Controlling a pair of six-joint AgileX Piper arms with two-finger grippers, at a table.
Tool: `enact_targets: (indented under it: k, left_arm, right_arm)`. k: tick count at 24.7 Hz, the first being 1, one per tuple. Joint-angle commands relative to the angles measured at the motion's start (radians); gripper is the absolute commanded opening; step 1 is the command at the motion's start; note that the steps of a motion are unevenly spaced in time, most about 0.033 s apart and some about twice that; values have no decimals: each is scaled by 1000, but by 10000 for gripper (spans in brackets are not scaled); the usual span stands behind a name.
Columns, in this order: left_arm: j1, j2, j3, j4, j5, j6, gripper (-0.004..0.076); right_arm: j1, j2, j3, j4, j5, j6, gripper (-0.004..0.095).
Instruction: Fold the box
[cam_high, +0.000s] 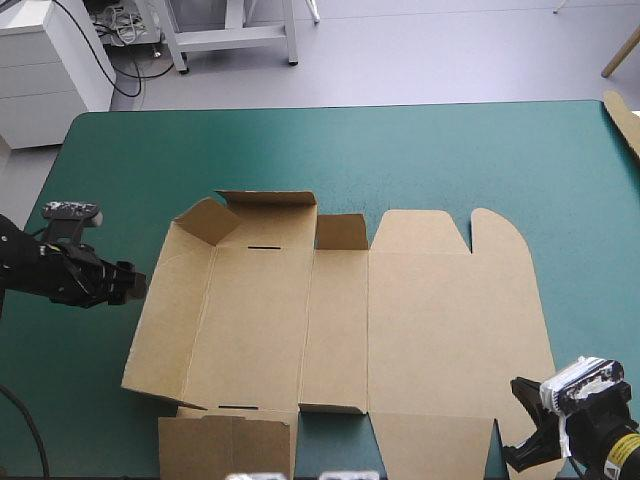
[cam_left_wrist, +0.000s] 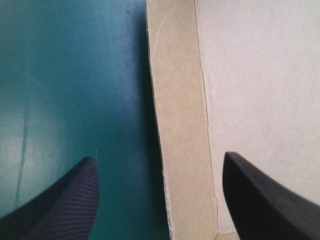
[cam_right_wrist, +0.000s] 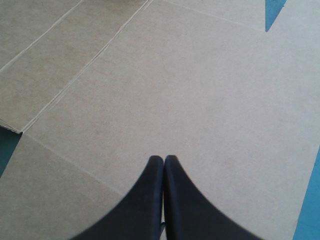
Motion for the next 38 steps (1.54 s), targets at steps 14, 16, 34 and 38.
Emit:
enact_targets:
  k: [14,16,34,38]
  left_arm:
    - [1,137,235,-231,31,94,495]
    - [1,141,252,-235,26,94,495]
    - [1,143,273,-264,2,200,-6]
    - [1,143,269,-266,-16,210,-8]
  right_arm:
    - [-2,11,-26,-7,-68,-6,-16]
    - [-2,11,-26,-7,-68,-6,-16]
    - [-2,11,-26,-7,-68,-6,-16]
    - [-2,11,-26,-7,-68,-6,-16]
